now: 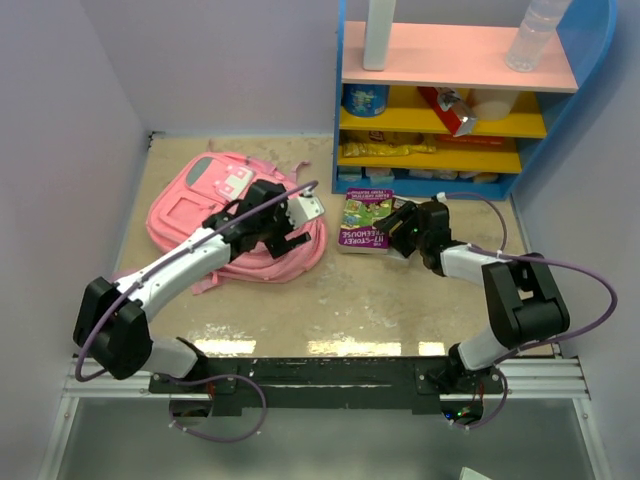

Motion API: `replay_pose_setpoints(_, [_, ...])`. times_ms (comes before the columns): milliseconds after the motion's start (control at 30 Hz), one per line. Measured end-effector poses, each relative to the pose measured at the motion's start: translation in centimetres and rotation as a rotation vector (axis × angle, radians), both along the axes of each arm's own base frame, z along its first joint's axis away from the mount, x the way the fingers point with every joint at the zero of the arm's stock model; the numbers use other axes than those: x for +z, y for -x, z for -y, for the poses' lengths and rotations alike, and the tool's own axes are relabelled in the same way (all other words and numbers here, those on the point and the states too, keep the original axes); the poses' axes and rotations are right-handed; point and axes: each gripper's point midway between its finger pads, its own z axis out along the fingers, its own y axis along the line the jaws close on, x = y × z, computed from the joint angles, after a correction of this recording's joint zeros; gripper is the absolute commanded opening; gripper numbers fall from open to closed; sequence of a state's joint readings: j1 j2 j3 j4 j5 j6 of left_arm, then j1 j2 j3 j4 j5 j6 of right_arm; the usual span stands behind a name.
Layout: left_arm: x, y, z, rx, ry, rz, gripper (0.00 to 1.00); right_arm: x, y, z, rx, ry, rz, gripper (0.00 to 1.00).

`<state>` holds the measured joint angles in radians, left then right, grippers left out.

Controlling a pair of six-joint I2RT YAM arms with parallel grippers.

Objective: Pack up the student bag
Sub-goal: Pick up the book from the center of the board.

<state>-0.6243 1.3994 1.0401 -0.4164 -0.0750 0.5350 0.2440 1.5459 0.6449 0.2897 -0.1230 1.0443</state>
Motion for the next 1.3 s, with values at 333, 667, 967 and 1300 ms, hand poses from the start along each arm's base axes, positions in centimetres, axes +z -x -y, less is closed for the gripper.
replay_pose_setpoints(333, [2.8,-2.0,-2.5,0.053,0.08,-0.027,1.0,-0.5,-0.5,-0.6,0.003,-0.031,0.025,0.54])
replay_pose_setpoints(667, [-0.1,0.6,-2.8,0.021,0.061,-0.138,1.0,-0.8,-0.5,-0.6,-0.004,-0.035,0.026,0.48])
replay_pose_setpoints(967, [-3.2,0.2,-4.6,0.076,-0.029,-0.105,0.87,-0.9,-0.4,-0.6,-0.006,-0.04,0.027,0.46])
replay_pose_setpoints(1300, [-2.2,-1.9,-5.2,0.122,-0.052,-0.058,0.0,-1.2,0.2,-1.3,0.022,-0.053,0.01,0.09])
